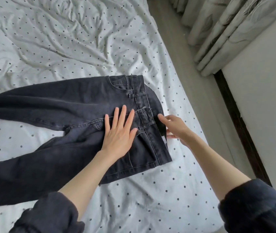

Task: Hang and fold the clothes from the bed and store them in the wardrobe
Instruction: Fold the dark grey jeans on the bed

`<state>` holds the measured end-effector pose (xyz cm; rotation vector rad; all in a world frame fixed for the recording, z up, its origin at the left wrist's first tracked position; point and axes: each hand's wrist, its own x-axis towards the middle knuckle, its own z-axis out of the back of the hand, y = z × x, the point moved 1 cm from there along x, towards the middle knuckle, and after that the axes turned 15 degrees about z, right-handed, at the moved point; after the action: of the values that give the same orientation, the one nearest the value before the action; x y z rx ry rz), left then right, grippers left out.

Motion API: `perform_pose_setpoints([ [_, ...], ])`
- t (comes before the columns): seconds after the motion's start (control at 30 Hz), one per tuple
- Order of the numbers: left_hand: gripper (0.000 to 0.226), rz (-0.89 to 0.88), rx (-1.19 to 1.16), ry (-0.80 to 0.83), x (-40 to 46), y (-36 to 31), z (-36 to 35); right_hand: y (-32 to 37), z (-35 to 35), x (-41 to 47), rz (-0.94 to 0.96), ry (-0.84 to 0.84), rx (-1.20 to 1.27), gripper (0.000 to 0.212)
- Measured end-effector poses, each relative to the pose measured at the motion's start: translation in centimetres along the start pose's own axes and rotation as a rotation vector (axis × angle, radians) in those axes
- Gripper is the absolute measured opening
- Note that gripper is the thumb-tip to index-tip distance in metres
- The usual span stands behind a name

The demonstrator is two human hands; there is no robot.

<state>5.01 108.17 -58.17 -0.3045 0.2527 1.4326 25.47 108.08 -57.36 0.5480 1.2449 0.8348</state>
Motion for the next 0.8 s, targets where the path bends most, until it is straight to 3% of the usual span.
perform_pose_setpoints([
  [0.07,0.061,0.005,-0.009,-0.039,-0.7,0.3,-0.6,-1.7,0.0,-1.3,-0.041,0.078,-0.034,0.059],
  [0.2,0.058,-0.008,-0.004,-0.048,-1.8,0.1,-1.6,-4.0,-0.5,-4.0,-0.034,0.191,-0.079,0.035],
  [0.3,0.06,-0.019,0.06,-0.033,-3.2,0.4,-2.7,-4.7,-1.2,-4.6,0.032,0.103,-0.168,0.045],
  [0.57,0.064,-0.013,0.014,0.086,-7.1,-2.7,-3.7,-6.5,2.1,-8.5,0.068,-0.048,-0.214,0.041],
  [0.8,0.065,-0.117,-0.022,0.22,-11.5,-6.6,-4.5,-9.6,5.5,-12.2,-0.065,-0.08,-0.19,0.041],
])
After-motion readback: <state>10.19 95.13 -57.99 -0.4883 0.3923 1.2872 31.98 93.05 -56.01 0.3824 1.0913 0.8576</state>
